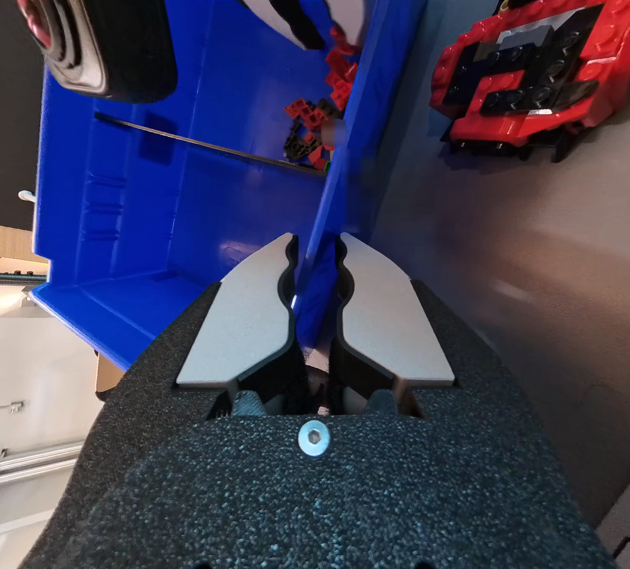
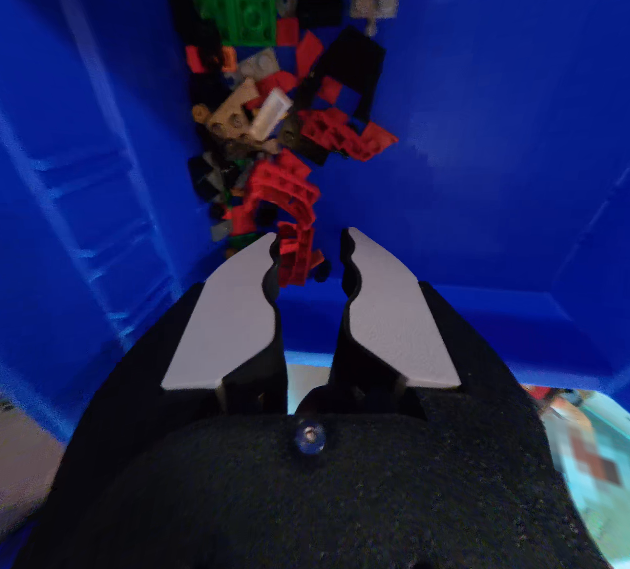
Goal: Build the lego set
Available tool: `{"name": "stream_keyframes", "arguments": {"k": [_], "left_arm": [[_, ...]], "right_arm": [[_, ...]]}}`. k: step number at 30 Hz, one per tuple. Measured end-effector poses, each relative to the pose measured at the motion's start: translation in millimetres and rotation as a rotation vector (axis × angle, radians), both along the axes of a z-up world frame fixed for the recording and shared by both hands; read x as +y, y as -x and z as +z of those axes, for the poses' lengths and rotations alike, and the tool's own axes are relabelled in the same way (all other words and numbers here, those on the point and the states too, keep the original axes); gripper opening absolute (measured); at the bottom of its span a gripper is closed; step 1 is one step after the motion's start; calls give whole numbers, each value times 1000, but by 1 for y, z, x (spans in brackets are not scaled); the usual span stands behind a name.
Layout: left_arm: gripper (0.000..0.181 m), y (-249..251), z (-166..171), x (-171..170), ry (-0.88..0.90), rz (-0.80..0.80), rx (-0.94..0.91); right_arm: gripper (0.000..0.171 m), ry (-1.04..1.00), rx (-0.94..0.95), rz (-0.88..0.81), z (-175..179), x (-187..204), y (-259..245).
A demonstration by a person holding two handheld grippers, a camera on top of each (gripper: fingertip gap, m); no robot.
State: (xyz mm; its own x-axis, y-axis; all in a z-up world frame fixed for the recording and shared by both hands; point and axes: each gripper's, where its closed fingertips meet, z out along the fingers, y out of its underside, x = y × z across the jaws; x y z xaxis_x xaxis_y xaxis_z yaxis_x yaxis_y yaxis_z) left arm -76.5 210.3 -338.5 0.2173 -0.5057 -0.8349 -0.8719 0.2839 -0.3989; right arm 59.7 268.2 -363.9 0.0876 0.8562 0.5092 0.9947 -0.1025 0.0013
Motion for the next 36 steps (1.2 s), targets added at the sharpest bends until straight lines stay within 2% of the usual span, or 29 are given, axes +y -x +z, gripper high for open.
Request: {"name": "stream_keyframes", "arguments": {"k": [4, 6, 9, 11, 14, 17, 20, 22, 28, 32, 36], "left_arm": [[20, 0, 0, 1, -1, 1, 3], [20, 0, 0, 0, -4, 0, 5], [20, 0, 0, 1, -6, 1, 4], [20, 0, 0, 1, -5, 2, 3], [20, 0, 0, 1, -5, 4, 2], [20, 0, 0, 1, 0, 6, 3], [20, 0, 0, 2, -1, 6, 5], [20, 0, 0, 1, 1, 4, 7], [20, 0, 0, 1, -6, 3, 7], [20, 0, 0, 1, -8, 2, 9], [20, 0, 0, 1, -8, 4, 6]], "right_arm": [[23, -219, -34, -24, 26, 33, -13], [24, -234, 17, -34, 34, 36, -12], [32, -56, 258, 13, 29, 11, 23], [44, 60, 312, 59, 19, -8, 44], [64, 55, 215, 55, 0, -6, 51], [82, 17, 174, 46, 4, 3, 52], [86, -91, 98, 38, 10, 19, 43], [79, -173, 96, -7, 18, 33, 34], [63, -238, 180, -66, 31, 46, 19], [42, -324, 144, -86, 44, 50, 2], [40, -229, 368, -148, 52, 34, 11]]}}
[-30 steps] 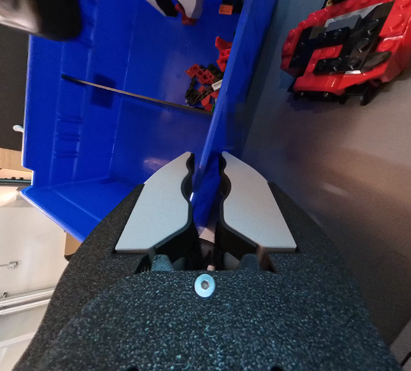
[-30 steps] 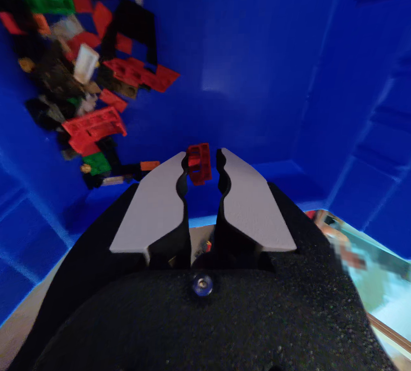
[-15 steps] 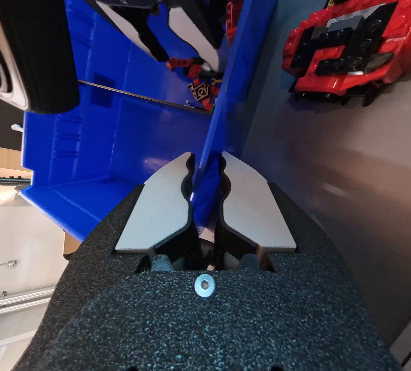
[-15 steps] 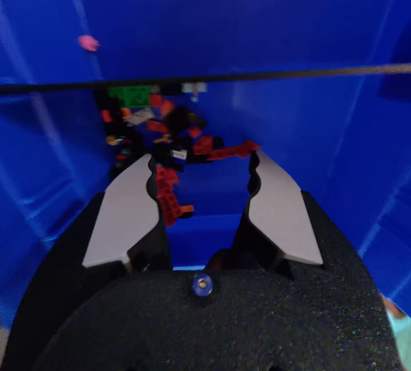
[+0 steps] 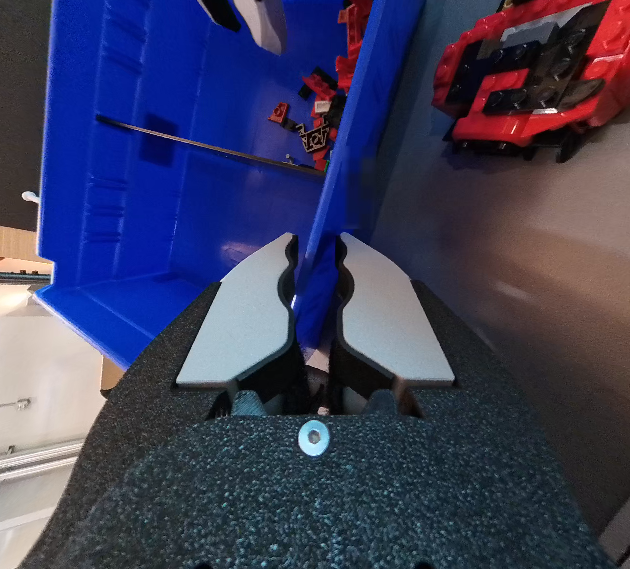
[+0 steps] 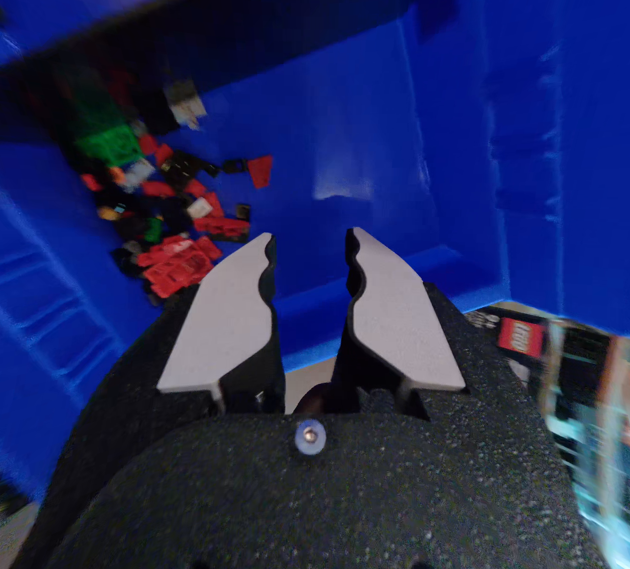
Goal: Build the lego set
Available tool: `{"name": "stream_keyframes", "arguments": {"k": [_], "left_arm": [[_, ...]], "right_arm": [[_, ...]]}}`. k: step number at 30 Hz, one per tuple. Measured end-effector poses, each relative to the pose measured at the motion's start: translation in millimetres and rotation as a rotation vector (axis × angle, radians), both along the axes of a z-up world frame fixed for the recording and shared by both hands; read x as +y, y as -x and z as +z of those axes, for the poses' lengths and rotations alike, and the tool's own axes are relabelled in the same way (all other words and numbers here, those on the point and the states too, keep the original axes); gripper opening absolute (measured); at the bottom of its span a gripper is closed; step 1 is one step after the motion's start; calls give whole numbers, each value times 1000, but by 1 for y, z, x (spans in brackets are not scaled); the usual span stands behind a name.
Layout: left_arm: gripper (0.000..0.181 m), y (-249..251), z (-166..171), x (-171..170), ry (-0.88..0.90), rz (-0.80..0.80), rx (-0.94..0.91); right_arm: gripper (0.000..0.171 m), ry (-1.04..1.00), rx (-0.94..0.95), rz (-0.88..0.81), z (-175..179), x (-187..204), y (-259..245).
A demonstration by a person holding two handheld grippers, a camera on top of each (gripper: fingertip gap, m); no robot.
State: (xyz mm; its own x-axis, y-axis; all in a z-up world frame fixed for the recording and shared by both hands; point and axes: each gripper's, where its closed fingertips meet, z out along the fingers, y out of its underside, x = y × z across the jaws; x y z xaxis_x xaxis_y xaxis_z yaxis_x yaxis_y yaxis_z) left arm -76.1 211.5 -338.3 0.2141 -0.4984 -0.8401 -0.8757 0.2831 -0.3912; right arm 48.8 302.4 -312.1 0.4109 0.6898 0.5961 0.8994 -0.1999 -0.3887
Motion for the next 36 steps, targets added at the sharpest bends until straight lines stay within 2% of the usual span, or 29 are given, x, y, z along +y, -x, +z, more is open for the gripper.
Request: {"name": "stream_keyframes", "arguments": {"k": [3, 4, 8, 11, 14, 19, 25, 32, 36], "left_arm": [[20, 0, 0, 0, -1, 2, -1], [20, 0, 0, 0, -1, 3, -1], [20, 0, 0, 0, 0, 4, -1], [20, 0, 0, 0, -1, 3, 0], [21, 0, 1, 1, -3, 0, 0], [20, 0, 0, 1, 0, -2, 2], [21, 0, 0, 1, -1, -2, 3], [22, 0, 1, 1, -4, -1, 5], [23, 0, 4, 7, 72, 11, 10]], "right_arm": [[39, 214, 215, 92, -5, -30, 27], [42, 296, 232, 118, -11, -39, 34], [66, 306, -43, 123, -37, -36, 23], [75, 338, -1, 170, -49, -41, 41], [69, 239, -110, 194, -53, -35, 41], [89, 213, -131, 157, -49, -25, 37], [84, 164, -136, 89, -39, -11, 16], [67, 94, -107, 37, -28, -2, 0], [64, 118, -44, 20, -25, -6, 0]]}}
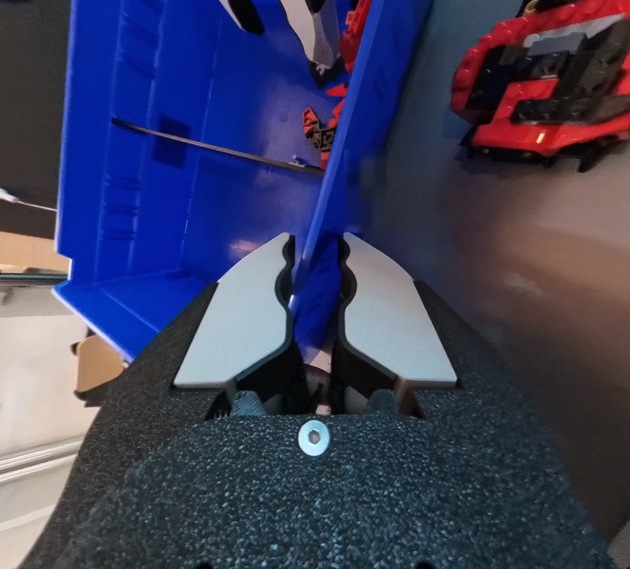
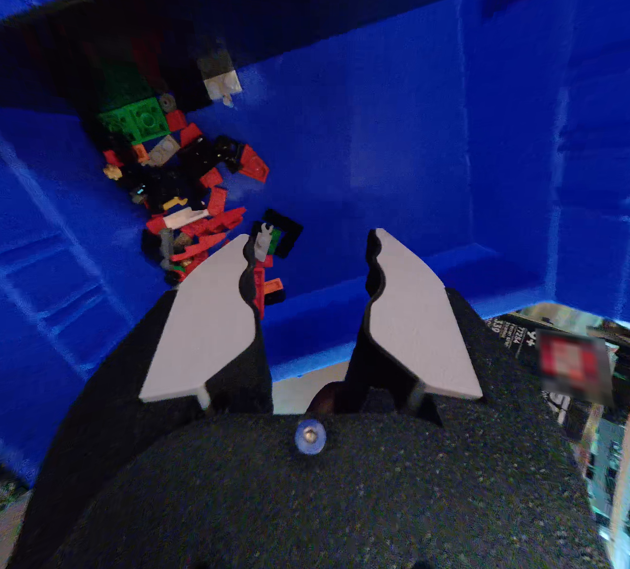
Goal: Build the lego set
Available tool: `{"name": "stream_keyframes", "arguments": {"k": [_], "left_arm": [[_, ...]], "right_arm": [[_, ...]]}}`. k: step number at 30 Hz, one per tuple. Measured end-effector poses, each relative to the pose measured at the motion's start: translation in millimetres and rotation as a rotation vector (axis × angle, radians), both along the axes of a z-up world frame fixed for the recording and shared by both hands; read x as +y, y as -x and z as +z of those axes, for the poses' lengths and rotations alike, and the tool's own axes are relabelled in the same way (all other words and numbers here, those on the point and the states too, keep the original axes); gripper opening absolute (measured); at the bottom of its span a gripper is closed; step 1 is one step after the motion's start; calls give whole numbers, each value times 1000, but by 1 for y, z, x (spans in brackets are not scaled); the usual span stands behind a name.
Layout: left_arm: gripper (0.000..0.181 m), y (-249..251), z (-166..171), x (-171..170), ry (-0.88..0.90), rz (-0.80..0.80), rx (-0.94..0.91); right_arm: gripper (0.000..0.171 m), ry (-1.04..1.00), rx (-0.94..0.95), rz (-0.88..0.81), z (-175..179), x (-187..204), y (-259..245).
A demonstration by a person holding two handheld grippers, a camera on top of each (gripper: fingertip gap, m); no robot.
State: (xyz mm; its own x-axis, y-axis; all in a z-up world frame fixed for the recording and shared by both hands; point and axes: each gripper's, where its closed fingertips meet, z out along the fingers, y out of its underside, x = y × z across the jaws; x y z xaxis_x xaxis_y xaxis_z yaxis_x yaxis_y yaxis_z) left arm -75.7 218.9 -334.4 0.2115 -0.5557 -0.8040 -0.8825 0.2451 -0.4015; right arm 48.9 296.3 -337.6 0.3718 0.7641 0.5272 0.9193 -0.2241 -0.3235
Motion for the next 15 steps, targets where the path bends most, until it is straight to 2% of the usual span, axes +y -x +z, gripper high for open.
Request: {"name": "stream_keyframes", "arguments": {"k": [4, 9, 12, 15], "left_arm": [[34, -2, 6, 15, 127, 23, 4], [40, -2, 11, 25, 222, 32, -12], [40, -1, 19, 25, 178, 46, -68], [36, 6, 48, 9, 42, 21, -140]], "right_arm": [[63, -6, 142, -50, 19, -2, 1], [64, -110, 340, -123, 62, -2, -2], [61, -118, 509, -143, 83, -6, 7], [59, -122, 635, -130, 98, -13, 22]]}}
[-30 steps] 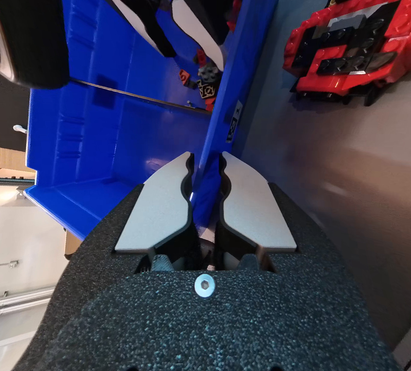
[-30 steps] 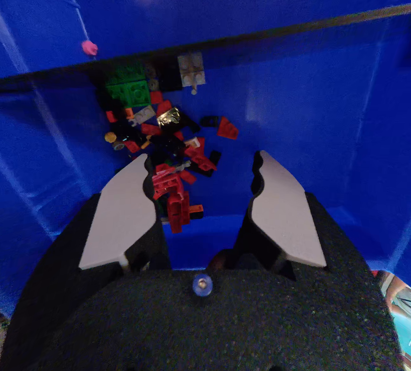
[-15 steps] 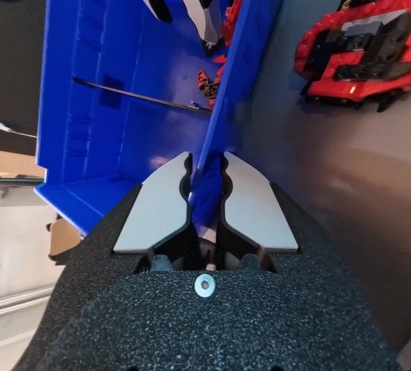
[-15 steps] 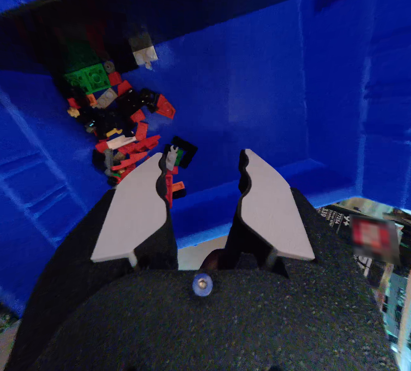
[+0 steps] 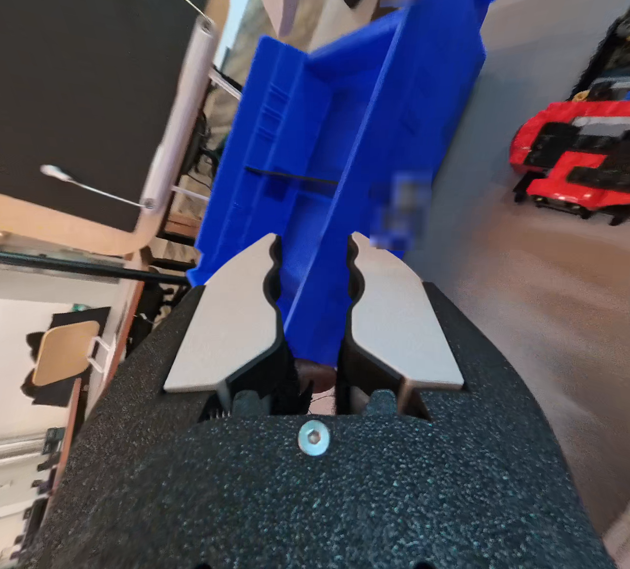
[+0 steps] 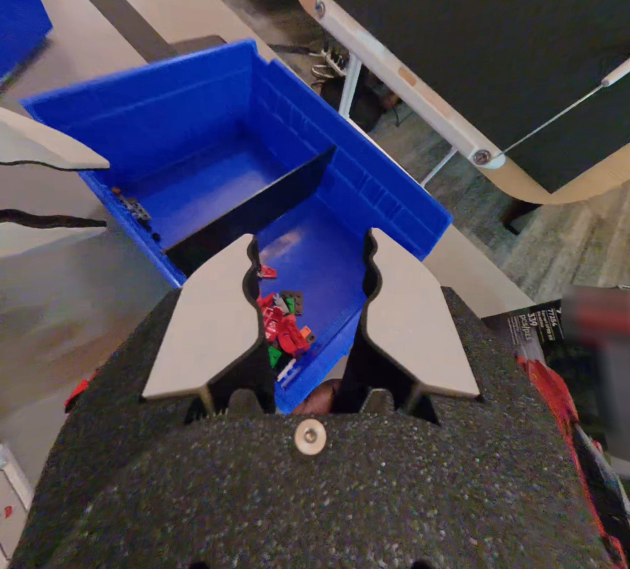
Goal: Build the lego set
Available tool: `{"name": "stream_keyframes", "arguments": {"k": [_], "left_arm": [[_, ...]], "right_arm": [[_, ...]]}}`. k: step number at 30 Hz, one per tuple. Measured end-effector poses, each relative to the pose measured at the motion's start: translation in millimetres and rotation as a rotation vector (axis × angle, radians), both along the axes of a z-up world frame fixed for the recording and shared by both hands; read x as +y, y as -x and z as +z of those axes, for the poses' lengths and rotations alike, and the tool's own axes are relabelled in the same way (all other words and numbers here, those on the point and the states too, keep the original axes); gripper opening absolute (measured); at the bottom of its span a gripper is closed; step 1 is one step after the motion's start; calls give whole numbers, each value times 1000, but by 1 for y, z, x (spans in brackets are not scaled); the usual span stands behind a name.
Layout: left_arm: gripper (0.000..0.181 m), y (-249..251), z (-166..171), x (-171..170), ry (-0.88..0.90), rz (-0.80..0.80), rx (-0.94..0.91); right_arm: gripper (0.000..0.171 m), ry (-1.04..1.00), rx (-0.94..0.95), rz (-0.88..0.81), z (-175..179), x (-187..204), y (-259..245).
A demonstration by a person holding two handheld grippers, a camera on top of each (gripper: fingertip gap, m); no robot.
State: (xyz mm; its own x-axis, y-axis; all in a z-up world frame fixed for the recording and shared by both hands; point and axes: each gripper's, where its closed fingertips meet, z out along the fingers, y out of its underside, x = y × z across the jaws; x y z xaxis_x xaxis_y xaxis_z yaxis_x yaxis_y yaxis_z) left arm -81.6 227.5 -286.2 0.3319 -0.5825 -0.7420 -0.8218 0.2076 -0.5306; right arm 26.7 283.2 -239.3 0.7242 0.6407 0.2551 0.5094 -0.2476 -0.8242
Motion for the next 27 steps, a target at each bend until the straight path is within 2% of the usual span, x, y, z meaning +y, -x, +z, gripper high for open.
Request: {"name": "stream_keyframes", "arguments": {"k": [3, 6, 8, 9, 11, 13, 14, 16, 19, 22, 24, 26, 27], "left_arm": [[37, 14, 31, -43, 5, -47, -99], [45, 43, 58, -122, 273, -140, -363], [46, 92, 81, -158, 326, -111, -545], [47, 128, 89, -165, 299, -30, -621], [46, 217, 97, -168, 214, 212, -806], [45, 310, 91, -172, 148, 464, -1025], [45, 348, 82, -174, 140, 556, -1125], [52, 394, 61, -174, 192, 613, -1295], [74, 422, 25, -157, 362, 643, -1450], [83, 411, -6, -138, 514, 648, -1369], [83, 398, -16, -129, 564, 634, -1275], [73, 389, -23, -124, 596, 627, -1184], [59, 382, -21, -123, 616, 589, -1171]], "right_arm": [[58, 22, 94, 42, 7, -11, 25], [67, 82, 126, 182, 5, -37, 66], [71, 124, 113, 272, 1, -60, 95], [71, 147, 113, 320, -1, -72, 111], [71, 197, 118, 412, -6, -98, 144], [71, 252, 127, 501, -12, -121, 182], [71, 277, 120, 537, -15, -131, 201], [71, 317, 77, 583, -25, -143, 235], [74, 309, -45, 558, -42, -139, 275], [76, 379, -37, 533, -50, -134, 308], [74, 434, -49, 500, -59, -132, 321], [69, 464, -116, 486, -72, -131, 324], [59, 466, -155, 486, -79, -131, 325]]}}
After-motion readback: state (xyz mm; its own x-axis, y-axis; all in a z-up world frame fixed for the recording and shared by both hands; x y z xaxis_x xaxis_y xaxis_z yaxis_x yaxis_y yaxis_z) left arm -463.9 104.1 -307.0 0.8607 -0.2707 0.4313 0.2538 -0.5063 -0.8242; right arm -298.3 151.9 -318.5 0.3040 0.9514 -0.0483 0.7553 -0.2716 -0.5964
